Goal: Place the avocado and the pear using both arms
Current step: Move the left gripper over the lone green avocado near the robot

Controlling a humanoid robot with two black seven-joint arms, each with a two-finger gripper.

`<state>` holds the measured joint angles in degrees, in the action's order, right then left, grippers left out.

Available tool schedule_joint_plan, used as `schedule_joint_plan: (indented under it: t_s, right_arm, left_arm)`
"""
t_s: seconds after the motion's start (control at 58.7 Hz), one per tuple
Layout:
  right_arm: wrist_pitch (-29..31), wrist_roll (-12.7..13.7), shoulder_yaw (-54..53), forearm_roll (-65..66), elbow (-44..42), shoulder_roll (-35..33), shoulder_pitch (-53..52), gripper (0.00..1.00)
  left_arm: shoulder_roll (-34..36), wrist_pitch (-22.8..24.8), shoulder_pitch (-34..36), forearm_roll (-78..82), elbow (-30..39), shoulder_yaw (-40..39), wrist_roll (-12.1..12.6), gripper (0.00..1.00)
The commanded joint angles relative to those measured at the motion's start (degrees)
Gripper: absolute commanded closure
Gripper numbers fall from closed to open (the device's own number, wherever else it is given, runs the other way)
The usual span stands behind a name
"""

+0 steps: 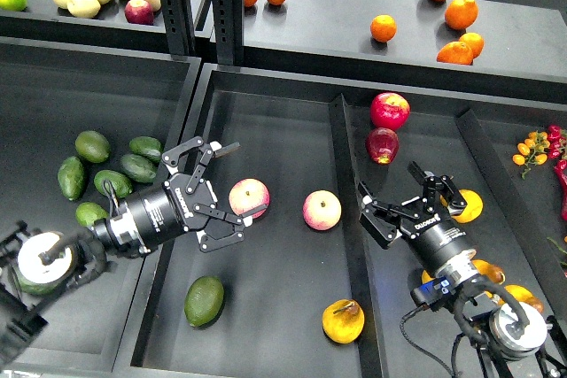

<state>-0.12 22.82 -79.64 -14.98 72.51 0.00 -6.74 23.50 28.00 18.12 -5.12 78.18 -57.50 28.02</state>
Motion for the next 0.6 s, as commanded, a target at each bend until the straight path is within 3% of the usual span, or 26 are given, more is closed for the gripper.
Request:
schedule_joint_plan:
  t_s: [0.0,0.102,0.307,0.426,0.579]
  right_arm:
    - [-3.8,0.0,-1.7,0.0,-1.6,0.0,-3.6,0.0]
    - [-7.1,-0.1,-2.6,0.1,-4.2,0.0,-8.3,0.0]
    - [-7.7,0.0,-3.1,0.2,-9.9,0.0,-13.9,0.0]
    - [-7.6,0.0,-3.0,0.2,-12.4,0.0,-16.0,0.0]
    - [-7.6,0.0,-3.0,0.2,-12.6,0.0,-17.1,0.0]
  left_arm:
    - [7.4,0.0,8.4,0.1,0.7,8.5,0.0,0.01]
    - [13.7,0.0,20.4,1.6,1.0,21.4,0.0,0.0]
    - [15.6,0.0,39.3,4.6,0.7,41.2,0.0,0.0]
    - [13.6,0.0,51.8,7.6,0.4,56.9,0.0,0.01]
    - [5.8,0.0,60.0,9.9,-1.3,72.1,0.0,0.0]
